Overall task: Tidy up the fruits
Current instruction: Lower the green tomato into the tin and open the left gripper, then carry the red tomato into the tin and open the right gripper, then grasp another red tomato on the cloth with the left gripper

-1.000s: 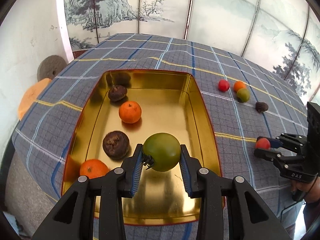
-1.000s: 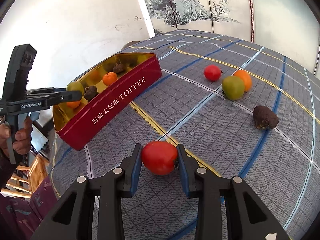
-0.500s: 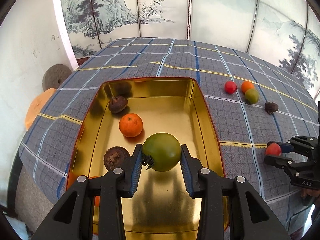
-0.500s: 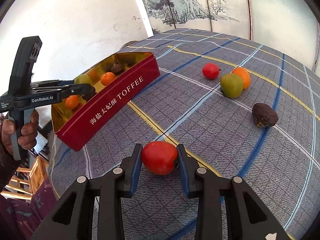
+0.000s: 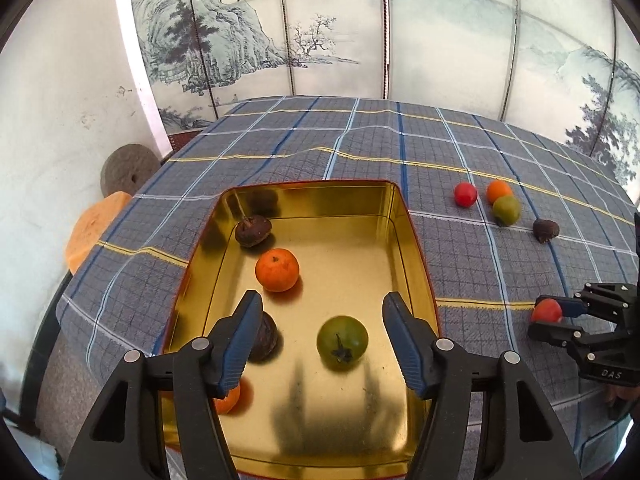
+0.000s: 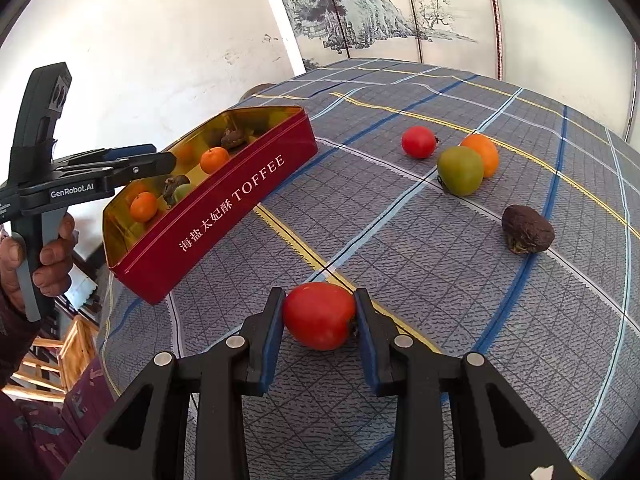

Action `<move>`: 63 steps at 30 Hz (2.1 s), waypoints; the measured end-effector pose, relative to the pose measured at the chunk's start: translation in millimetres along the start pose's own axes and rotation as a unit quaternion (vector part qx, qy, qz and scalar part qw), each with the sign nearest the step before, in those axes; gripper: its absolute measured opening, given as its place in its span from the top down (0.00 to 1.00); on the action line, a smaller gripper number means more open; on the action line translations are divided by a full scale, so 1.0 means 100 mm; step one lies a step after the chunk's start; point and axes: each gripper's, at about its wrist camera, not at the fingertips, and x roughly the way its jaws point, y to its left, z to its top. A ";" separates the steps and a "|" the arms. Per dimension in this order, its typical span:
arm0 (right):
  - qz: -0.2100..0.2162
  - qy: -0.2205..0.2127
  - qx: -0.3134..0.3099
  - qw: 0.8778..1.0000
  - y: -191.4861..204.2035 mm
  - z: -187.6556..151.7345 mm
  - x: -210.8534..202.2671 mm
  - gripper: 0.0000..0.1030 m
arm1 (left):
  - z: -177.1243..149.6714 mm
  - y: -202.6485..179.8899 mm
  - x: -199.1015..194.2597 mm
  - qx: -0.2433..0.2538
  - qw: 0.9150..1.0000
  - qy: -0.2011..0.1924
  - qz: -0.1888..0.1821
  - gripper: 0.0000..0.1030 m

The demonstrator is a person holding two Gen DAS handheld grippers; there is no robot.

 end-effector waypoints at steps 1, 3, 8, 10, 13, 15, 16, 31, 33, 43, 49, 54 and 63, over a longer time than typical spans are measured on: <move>0.000 0.000 0.000 1.000 0.00 0.00 0.00 0.70 | -0.01 0.00 -0.02 -0.001 1.000 0.000 0.000 0.38; -0.001 0.001 0.000 1.000 0.00 0.00 0.00 0.70 | -0.04 0.01 -0.05 -0.005 1.000 0.000 0.002 0.38; -0.003 0.005 -0.002 1.000 0.01 0.00 0.01 0.70 | -0.16 0.10 -0.20 -0.030 0.999 -0.007 0.015 0.38; -0.004 0.007 -0.003 1.000 0.02 0.01 0.02 0.70 | -0.23 0.18 -0.30 -0.046 0.999 -0.014 0.023 0.38; -0.008 0.011 -0.006 1.000 0.04 0.01 0.04 0.70 | -0.34 0.32 -0.45 -0.061 0.997 -0.021 0.036 0.38; -0.007 0.010 -0.005 1.000 0.08 0.04 0.03 0.70 | -0.42 0.40 -0.53 -0.065 0.997 -0.021 0.041 0.38; -0.004 0.004 -0.007 1.000 0.12 0.07 0.00 0.70 | -0.44 0.43 -0.55 -0.066 0.997 -0.021 0.045 0.38; 0.065 -0.013 -0.086 0.994 0.92 1.08 0.41 0.69 | -0.61 0.45 -0.80 -0.052 0.997 -0.035 0.035 0.37; 0.064 -0.003 -0.086 0.994 0.97 1.15 0.57 0.69 | -0.61 0.46 -0.83 -0.051 0.997 -0.039 0.033 0.36; 0.038 0.022 -0.079 0.996 1.04 1.29 0.99 0.68 | -0.65 0.54 -0.80 -0.060 0.997 -0.037 0.027 0.32; 0.044 -0.012 -0.047 0.998 0.98 1.38 0.90 0.46 | -0.69 0.58 -0.78 -0.062 0.997 -0.030 0.026 0.32; 0.053 -0.068 -0.027 0.996 0.90 1.34 0.48 0.35 | -0.71 0.55 -0.82 -0.056 0.998 -0.031 0.025 0.32; -0.012 -0.080 0.017 0.997 0.37 0.63 -0.16 0.20 | -0.68 0.31 -0.84 -0.027 0.999 -0.028 0.012 0.31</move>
